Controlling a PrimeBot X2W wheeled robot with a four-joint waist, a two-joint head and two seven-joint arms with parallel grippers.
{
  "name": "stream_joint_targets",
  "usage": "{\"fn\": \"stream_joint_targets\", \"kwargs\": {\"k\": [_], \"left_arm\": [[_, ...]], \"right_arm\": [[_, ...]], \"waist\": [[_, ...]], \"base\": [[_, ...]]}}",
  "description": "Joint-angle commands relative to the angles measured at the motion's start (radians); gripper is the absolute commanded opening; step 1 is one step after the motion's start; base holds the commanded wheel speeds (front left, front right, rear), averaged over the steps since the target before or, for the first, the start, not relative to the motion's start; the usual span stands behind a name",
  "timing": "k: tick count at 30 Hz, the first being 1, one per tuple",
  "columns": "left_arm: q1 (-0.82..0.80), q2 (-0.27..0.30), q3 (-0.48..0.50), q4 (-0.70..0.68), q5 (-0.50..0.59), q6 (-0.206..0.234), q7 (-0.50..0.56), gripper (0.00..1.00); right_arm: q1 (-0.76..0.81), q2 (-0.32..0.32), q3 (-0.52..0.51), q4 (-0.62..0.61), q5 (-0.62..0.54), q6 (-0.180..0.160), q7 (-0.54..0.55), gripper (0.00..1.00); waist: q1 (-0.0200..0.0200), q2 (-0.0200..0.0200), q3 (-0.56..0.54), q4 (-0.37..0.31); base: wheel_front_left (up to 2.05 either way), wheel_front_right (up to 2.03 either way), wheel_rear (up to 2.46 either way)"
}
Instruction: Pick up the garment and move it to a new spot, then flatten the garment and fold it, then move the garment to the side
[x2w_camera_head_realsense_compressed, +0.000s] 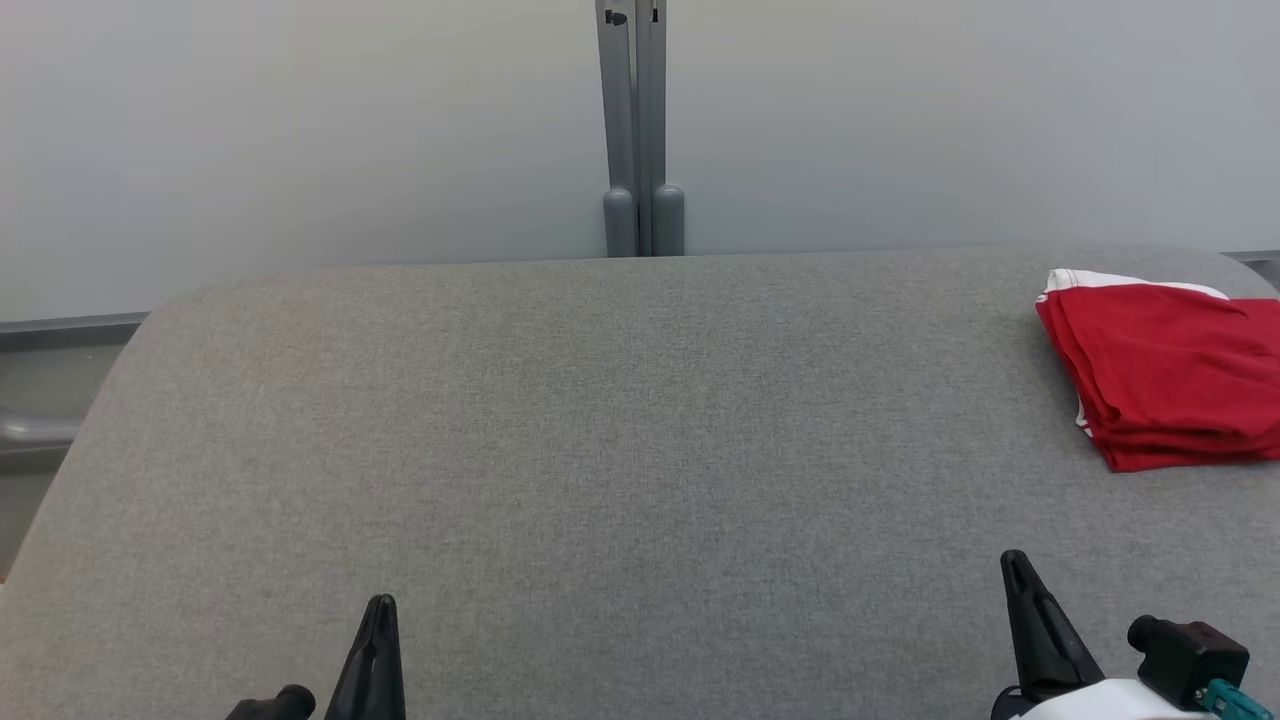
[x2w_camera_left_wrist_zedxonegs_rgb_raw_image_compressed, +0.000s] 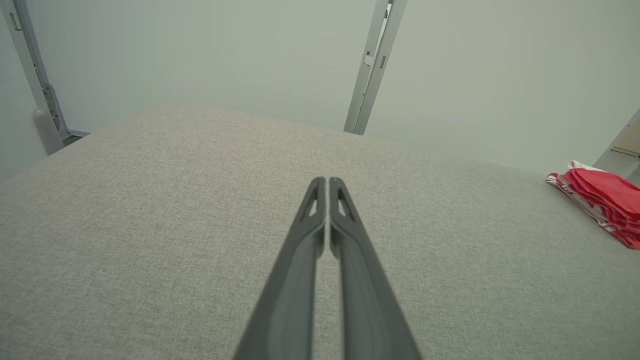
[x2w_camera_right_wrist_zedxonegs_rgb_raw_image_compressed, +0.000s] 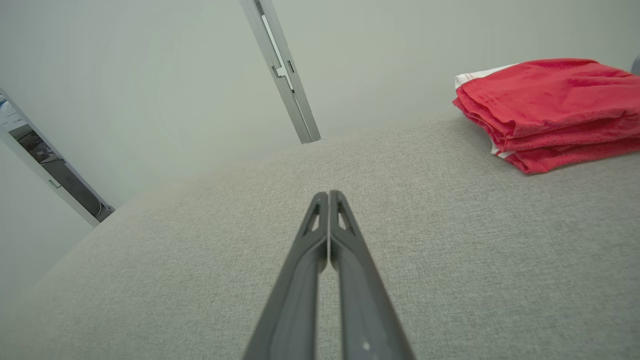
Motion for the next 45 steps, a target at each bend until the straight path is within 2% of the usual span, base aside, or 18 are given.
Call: {"fn": "stream_joint_targets", "kwargs": {"k": [1, 21, 45], "left_arm": [[-0.038, 0.01, 0.01, -0.007, -0.049, -0.008, 0.007, 0.0], [-0.116, 0.026, 0.05, 0.045, -0.399, -0.043, 0.074, 0.0], [-0.183, 0.034, 0.1, 0.08, -0.719, -0.072, 0.146, 0.0]], "right_arm": [[-0.035, -0.004, -0.007, -0.008, 0.044, 0.0, 0.008, 0.0], [-0.102, -0.003, -0.038, 0.031, 0.364, -0.001, 0.08, 0.0], [-0.164, 0.005, -0.074, 0.068, 0.657, -0.001, 0.155, 0.0]], "waist": [[0.0001, 0.0, 0.001, 0.0], [0.0001, 0.0, 0.016, -0.005], [0.0001, 0.0, 0.034, -0.011]], "base": [[0.0, 0.0, 0.0], [0.0, 0.0, 0.0], [0.0, 0.0, 0.0]]}}
